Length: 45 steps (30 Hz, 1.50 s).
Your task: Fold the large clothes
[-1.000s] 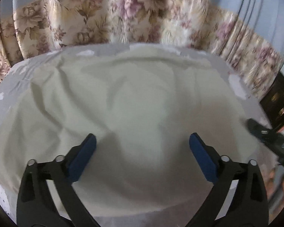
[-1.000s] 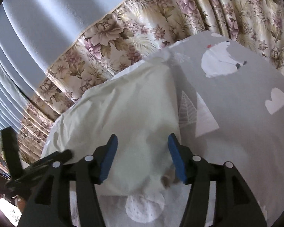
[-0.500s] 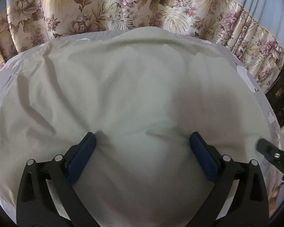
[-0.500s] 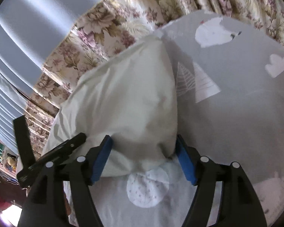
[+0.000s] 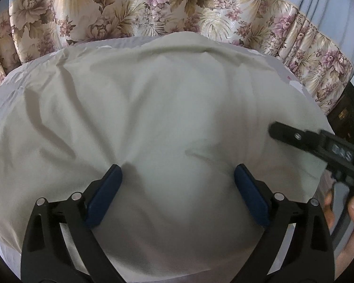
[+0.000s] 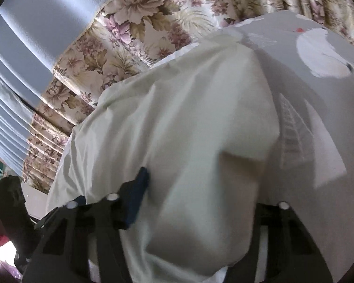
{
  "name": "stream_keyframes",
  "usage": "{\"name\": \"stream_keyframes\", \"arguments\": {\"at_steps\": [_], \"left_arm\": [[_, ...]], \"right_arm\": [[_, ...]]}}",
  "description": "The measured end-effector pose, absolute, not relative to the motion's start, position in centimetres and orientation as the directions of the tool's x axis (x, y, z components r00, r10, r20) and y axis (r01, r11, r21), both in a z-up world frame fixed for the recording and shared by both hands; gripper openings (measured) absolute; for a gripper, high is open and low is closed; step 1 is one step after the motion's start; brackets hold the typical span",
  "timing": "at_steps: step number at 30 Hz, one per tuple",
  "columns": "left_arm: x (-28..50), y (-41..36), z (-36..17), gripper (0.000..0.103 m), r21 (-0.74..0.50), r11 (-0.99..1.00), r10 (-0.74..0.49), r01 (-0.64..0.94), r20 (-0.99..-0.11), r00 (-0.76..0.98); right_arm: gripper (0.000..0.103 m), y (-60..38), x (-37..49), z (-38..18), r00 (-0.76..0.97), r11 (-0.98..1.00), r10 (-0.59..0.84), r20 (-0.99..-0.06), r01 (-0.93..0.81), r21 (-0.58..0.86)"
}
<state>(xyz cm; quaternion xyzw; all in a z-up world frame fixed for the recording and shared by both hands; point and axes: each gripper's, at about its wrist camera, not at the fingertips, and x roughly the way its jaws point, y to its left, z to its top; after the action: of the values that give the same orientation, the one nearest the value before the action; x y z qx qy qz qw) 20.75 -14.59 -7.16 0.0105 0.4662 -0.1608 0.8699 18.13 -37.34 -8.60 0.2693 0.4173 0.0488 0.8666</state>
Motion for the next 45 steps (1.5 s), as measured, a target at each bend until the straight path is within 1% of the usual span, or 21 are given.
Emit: {"name": "stream_keyframes", "arguments": {"at_steps": [3, 6, 8, 11, 12, 13, 14, 15, 16, 18, 21, 25, 30, 35, 37, 39, 41, 42, 43, 45], "left_arm": [[20.7, -14.7, -7.2, 0.095, -0.129, 0.948, -0.269, 0.291, -0.811, 0.519], [21.0, -14.5, -7.1, 0.095, -0.142, 0.945, -0.279, 0.294, -0.816, 0.506], [20.8, -14.0, -6.4, 0.090, -0.154, 0.946, -0.284, 0.284, -0.817, 0.503], [20.1, -12.7, -5.0, 0.075, -0.193, 0.941, -0.315, 0.278, -0.801, 0.508], [20.0, -12.3, -4.7, 0.060, -0.223, 0.934, -0.340, 0.280, -0.796, 0.501], [19.9, -12.1, -4.6, 0.049, -0.247, 0.926, -0.362, 0.284, -0.791, 0.493], [19.8, -11.9, -4.3, 0.045, -0.268, 0.919, -0.384, 0.290, -0.780, 0.495], [19.5, -11.9, -4.0, 0.039, -0.270, 0.916, -0.391, 0.298, -0.768, 0.508], [19.2, -12.0, -3.8, 0.035, -0.262, 0.915, -0.391, 0.305, -0.756, 0.525], [18.1, -12.4, -3.3, 0.031, -0.234, 0.914, -0.392, 0.332, -0.727, 0.564], [17.3, -13.2, -3.8, 0.031, -0.193, 0.921, -0.365, 0.340, -0.731, 0.576], [17.5, -13.1, -4.7, 0.031, -0.210, 0.922, -0.367, 0.326, -0.746, 0.556], [19.2, -12.3, -6.8, 0.031, -0.285, 0.905, -0.413, 0.315, -0.767, 0.492], [20.3, -11.7, -7.5, 0.032, -0.343, 0.885, -0.460, 0.316, -0.754, 0.469], [20.6, -11.1, -7.7, 0.033, -0.379, 0.869, -0.490, 0.317, -0.745, 0.452], [20.8, -10.9, -7.6, 0.033, -0.379, 0.866, -0.494, 0.325, -0.746, 0.447], [21.0, -11.0, -7.4, 0.032, -0.355, 0.869, -0.484, 0.345, -0.755, 0.442], [21.0, -10.7, -7.2, 0.029, -0.360, 0.865, -0.490, 0.350, -0.754, 0.437], [21.1, -10.2, -7.0, 0.023, -0.380, 0.854, -0.509, 0.354, -0.747, 0.427], [20.8, -8.3, -6.1, 0.018, -0.407, 0.842, -0.533, 0.355, -0.733, 0.423]], "right_arm": [[0.029, -37.2, 18.3, -7.9, 0.671, 0.844, 0.332, -0.663, 0.102, 0.526], [0.026, -36.2, 17.8, -6.2, 0.701, 0.868, 0.312, -0.642, 0.064, 0.492], [0.026, -35.5, 17.6, -5.1, 0.710, 0.889, 0.294, -0.640, 0.042, 0.455], [0.026, -35.1, 17.5, -3.9, 0.718, 0.896, 0.292, -0.632, 0.025, 0.443], [0.026, -35.1, 17.5, -3.8, 0.717, 0.896, 0.296, -0.631, 0.021, 0.444], [0.026, -35.0, 17.5, -3.7, 0.716, 0.898, 0.295, -0.632, 0.019, 0.440], [0.026, -34.9, 17.6, -3.6, 0.717, 0.902, 0.290, -0.634, 0.017, 0.432], [0.026, -34.8, 17.6, -3.6, 0.717, 0.904, 0.287, -0.635, 0.016, 0.427], [0.026, -35.0, 17.6, -3.7, 0.717, 0.903, 0.290, -0.633, 0.013, 0.429], [0.026, -34.9, 17.6, -3.7, 0.717, 0.903, 0.289, -0.635, 0.016, 0.429], [0.026, -34.8, 17.5, -3.8, 0.716, 0.901, 0.293, -0.634, 0.015, 0.433], [0.026, -34.6, 17.4, -3.9, 0.722, 0.907, 0.290, -0.629, 0.002, 0.421], [0.025, -33.2, 17.4, -2.7, 0.745, 0.927, 0.295, -0.598, -0.072, 0.368], [0.022, -31.2, 17.6, -0.4, 0.752, 0.923, 0.337, -0.566, -0.146, 0.355], [0.021, -29.6, 17.4, 0.8, 0.749, 0.926, 0.354, -0.560, -0.198, 0.321], [0.019, -27.8, 17.1, 1.8, 0.743, 0.929, 0.362, -0.563, -0.240, 0.281], [0.018, -25.9, 17.0, 2.6, 0.739, 0.933, 0.359, -0.569, -0.270, 0.238], [0.018, -25.0, 17.2, 3.0, 0.737, 0.935, 0.355, -0.574, -0.279, 0.220], [0.017, -24.1, 17.3, 3.3, 0.736, 0.937, 0.349, -0.580, -0.285, 0.202], [0.016, -22.1, 17.7, 4.0, 0.736, 0.941, 0.334, -0.589, -0.293, 0.167]]}}
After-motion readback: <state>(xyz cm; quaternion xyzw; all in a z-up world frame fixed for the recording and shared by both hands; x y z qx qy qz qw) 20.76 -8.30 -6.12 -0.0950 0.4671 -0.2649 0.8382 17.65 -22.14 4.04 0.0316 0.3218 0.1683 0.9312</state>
